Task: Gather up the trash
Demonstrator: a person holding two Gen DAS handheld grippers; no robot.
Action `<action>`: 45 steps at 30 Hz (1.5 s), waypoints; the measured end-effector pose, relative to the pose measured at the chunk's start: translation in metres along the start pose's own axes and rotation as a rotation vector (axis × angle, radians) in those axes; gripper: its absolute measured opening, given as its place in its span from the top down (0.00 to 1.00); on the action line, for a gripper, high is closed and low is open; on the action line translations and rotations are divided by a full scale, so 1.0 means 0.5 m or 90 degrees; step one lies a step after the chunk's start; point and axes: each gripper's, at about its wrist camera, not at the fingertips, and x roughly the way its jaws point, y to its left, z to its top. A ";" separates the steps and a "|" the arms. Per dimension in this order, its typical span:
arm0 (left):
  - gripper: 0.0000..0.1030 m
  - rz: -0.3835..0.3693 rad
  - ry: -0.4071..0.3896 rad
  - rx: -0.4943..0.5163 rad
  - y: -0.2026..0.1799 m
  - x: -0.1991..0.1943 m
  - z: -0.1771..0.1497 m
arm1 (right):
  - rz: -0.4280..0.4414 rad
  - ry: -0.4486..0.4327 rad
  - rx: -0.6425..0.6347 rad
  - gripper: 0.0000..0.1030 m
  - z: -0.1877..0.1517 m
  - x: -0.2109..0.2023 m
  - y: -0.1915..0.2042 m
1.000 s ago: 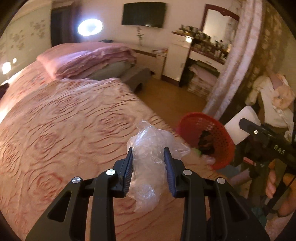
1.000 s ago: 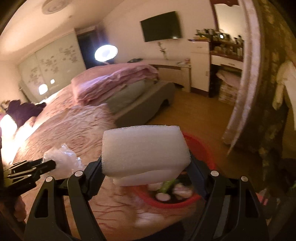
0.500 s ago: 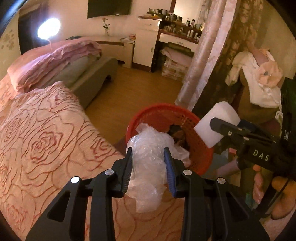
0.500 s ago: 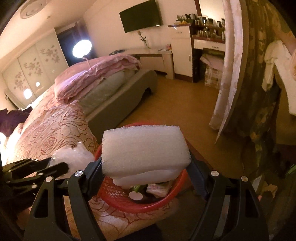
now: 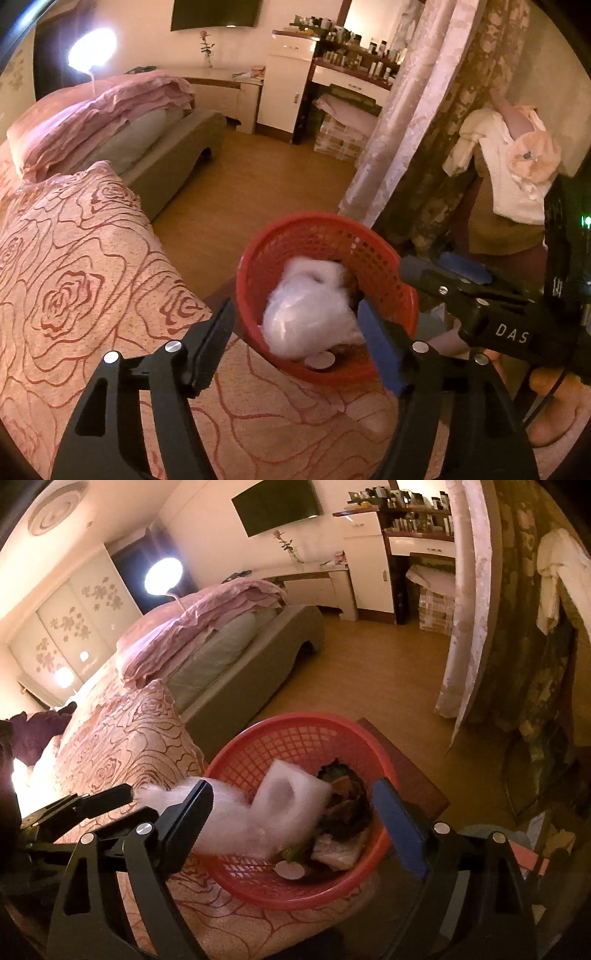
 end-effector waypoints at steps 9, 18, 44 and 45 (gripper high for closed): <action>0.27 0.048 -0.061 0.008 0.004 -0.068 0.003 | -0.004 -0.019 -0.005 0.15 -0.018 -0.032 0.003; 0.18 0.118 -0.109 0.027 -0.005 -0.140 -0.033 | -0.027 -0.090 -0.053 0.07 -0.053 -0.101 0.039; 0.10 0.214 -0.203 -0.037 0.023 -0.302 -0.135 | -0.052 -0.165 -0.100 0.07 -0.134 -0.245 0.160; 0.10 0.215 -0.204 -0.039 0.024 -0.304 -0.138 | -0.053 -0.165 -0.100 0.07 -0.137 -0.247 0.162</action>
